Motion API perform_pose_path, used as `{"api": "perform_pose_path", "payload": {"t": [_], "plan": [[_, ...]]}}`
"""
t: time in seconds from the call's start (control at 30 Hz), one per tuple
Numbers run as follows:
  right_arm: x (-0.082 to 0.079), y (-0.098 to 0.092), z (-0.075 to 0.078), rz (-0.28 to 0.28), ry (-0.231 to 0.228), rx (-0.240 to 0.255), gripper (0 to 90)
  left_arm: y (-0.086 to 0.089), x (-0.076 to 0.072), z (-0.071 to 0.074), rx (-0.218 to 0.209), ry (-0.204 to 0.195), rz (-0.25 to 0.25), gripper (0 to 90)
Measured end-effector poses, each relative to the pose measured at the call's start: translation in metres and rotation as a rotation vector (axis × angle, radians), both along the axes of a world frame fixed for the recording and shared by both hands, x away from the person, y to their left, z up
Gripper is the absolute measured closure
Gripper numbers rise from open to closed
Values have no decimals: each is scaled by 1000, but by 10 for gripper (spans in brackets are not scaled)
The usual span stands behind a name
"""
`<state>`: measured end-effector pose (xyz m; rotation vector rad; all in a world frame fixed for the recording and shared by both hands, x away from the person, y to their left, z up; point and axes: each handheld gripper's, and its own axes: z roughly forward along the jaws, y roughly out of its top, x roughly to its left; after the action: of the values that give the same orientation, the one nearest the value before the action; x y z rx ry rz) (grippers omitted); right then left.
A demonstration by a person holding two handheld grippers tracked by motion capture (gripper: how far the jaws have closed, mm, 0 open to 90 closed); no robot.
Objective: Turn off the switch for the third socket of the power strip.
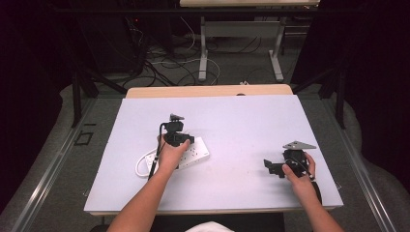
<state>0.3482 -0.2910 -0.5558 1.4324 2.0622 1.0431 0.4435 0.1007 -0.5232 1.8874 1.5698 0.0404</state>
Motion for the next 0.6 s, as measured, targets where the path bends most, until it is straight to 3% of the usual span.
{"api": "perform_pose_path", "payload": {"t": [0.6], "plan": [[0,0,0,7,1,-3,0,0,0,-1,17,-8,6,899]]}}
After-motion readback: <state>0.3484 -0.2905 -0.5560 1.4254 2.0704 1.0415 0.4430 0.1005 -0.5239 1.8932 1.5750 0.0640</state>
